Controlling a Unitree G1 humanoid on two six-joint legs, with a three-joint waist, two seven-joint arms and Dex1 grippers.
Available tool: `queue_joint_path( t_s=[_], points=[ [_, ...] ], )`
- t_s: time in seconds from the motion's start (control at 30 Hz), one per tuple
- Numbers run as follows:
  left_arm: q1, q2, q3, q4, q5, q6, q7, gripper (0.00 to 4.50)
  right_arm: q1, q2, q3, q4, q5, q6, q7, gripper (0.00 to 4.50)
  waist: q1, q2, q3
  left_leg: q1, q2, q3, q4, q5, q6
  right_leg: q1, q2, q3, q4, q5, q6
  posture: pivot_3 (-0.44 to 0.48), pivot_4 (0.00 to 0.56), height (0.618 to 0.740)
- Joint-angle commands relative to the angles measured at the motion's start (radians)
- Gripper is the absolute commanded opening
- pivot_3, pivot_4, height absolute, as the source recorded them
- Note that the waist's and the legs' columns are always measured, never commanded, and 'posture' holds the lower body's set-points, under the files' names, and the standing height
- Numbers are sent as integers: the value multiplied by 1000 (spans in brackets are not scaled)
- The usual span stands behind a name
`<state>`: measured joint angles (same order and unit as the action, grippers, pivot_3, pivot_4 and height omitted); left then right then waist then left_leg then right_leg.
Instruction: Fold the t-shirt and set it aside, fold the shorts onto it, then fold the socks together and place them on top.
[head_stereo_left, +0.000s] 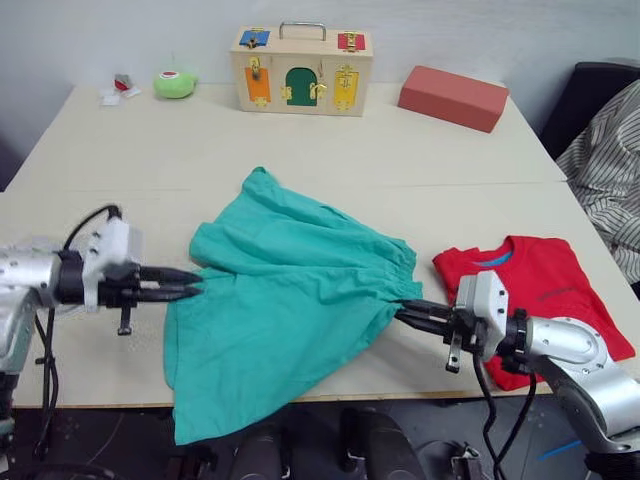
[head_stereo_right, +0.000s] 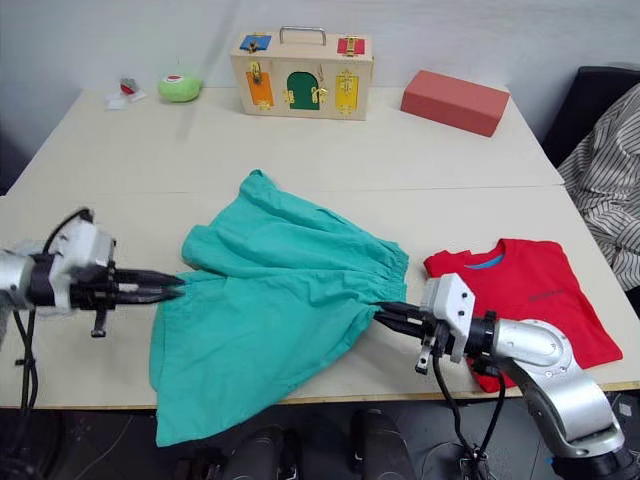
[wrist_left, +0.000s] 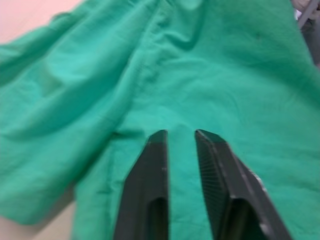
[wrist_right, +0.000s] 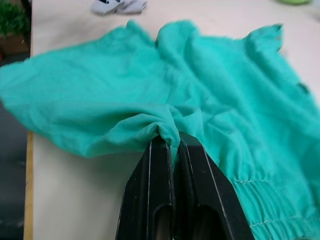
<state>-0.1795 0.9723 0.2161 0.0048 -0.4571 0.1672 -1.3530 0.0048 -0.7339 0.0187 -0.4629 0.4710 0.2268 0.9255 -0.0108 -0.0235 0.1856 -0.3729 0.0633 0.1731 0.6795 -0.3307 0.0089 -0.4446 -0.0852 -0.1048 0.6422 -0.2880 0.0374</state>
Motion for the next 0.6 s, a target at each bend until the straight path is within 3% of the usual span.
queue_joint_path(
  t_s=[0.03, 0.27, 0.4, 0.6],
  points=[
    [130, -32, 73, -55, 14, -155, -18, 2145, -28, 41, 25, 31, -85, -68, -34, 0, -8, -1, 0, 0, 1, 0, 1, 0, -1, 0, 1, 0, 0, 0, 0, 0, 150, 740],
    [342, -38, 148, -36, 41, -485, -136, 4435, -36, 48, 44, 52, -94, -87, 16, 0, -16, -1, 0, 2, 3, -1, 1, -1, -3, 0, 2, 0, 3, -1, -4, 0, 150, 740],
    [448, -71, 179, -33, 57, -701, -170, 4476, -36, 47, 47, 51, -89, -81, 35, 0, -16, 0, 0, 3, 4, -1, 1, -3, 0, 0, 2, 0, 4, -1, -6, 0, 150, 740],
    [536, -82, 185, 21, 110, -869, -117, 4476, -35, 54, 55, 51, -90, -79, 48, 0, -18, 0, 0, 3, 4, -1, 0, -4, 2, 0, 2, -1, 3, -1, -6, 0, 150, 740]
  ],
)
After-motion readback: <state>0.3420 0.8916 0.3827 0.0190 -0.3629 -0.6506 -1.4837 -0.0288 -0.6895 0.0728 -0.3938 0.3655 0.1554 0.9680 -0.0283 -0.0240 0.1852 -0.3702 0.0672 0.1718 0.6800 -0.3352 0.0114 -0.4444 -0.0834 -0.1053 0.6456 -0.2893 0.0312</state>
